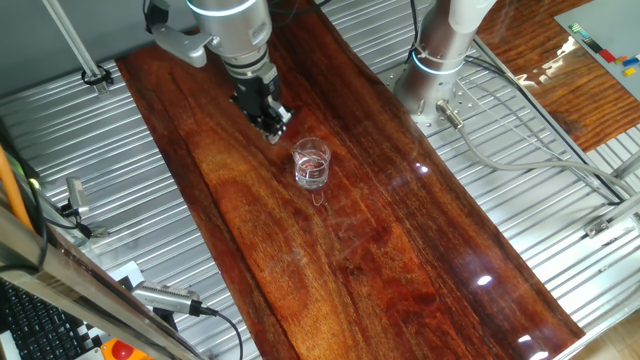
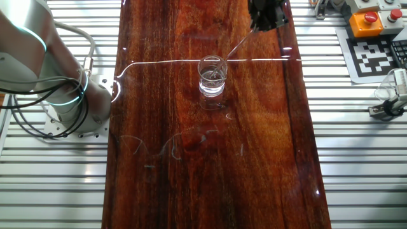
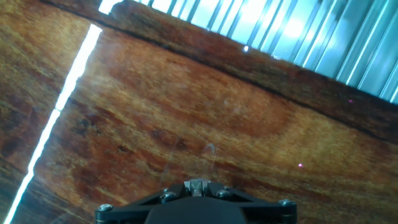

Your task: Stir the beaker with a glass rod

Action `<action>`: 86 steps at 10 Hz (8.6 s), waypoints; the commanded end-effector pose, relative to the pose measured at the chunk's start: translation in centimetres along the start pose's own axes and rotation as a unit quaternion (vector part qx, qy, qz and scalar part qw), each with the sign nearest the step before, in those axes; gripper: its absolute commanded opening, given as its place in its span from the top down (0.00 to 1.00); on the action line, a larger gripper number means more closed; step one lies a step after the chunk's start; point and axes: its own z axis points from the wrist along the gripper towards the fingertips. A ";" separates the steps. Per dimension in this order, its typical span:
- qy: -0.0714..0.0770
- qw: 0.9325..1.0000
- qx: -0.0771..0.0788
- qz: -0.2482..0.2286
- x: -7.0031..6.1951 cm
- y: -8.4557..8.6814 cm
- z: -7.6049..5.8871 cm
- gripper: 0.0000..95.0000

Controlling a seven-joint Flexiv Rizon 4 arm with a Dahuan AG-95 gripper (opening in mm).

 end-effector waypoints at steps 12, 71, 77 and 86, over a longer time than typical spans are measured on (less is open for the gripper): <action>-0.004 1.000 0.001 -0.002 0.6 0.4 0.5 1.00; 0.008 1.000 0.002 -0.013 -0.2 -0.1 2.8 1.00; 0.005 1.000 0.000 -0.016 -0.2 -0.2 2.9 0.80; 0.004 1.000 0.000 -0.017 -0.2 -0.2 2.9 0.80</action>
